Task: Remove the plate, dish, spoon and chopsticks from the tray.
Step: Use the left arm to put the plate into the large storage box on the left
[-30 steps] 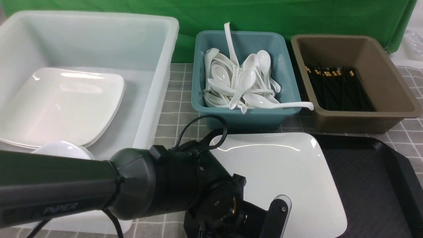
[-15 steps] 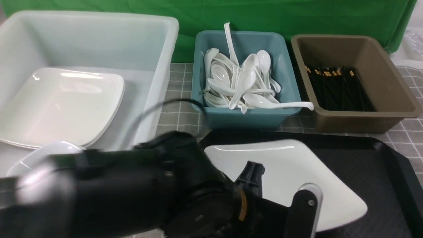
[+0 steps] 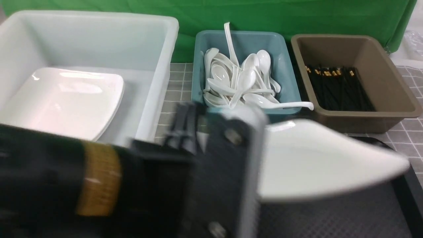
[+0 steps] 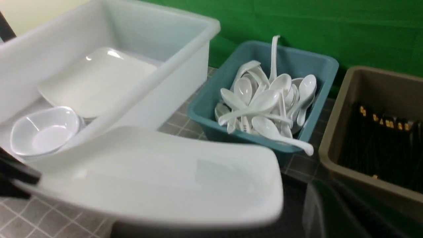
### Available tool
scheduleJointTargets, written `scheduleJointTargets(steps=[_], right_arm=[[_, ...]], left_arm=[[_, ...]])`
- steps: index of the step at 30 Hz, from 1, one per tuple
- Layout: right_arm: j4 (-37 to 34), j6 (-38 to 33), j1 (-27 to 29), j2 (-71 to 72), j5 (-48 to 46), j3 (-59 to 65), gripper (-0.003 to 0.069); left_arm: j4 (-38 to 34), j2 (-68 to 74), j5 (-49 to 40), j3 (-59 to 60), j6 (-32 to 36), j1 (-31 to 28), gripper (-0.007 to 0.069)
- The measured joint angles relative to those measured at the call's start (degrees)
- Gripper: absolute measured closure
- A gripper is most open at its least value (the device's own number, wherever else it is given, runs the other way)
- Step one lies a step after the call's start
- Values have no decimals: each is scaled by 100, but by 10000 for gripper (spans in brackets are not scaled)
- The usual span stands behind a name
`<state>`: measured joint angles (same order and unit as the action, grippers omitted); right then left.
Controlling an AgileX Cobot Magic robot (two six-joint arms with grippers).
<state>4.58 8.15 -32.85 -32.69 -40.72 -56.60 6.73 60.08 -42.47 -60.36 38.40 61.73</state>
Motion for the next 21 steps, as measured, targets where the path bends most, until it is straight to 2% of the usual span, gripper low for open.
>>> scheduleJointTargets(steps=[2,4,7,11,15,18,21], right_arm=[[0,-11,0,-229,191,-73,631],[0,-11,0,-428,317,-148,631],[-6,-75,0,-849,488,-255,631],[-123,-345,0,-1300,618,-315,631],[-385,-782,-2,-1558,676,-313,631],[-458,-925,-41,-1589,689,-313,631],[-458,-995,-47,-1589,683,-313,631]], left_arm=[[819,-350,-105,-82,-949,-280,595],[1682,-541,-143,-125,-1541,-744,595],[2366,-599,-308,-157,-1914,-1659,595],[2468,-308,-448,-157,-1860,-3046,595],[2202,448,-170,-157,-1696,-4367,594],[1982,966,112,-157,-1420,-4808,594],[2064,1605,403,-152,-1294,-4971,594]])
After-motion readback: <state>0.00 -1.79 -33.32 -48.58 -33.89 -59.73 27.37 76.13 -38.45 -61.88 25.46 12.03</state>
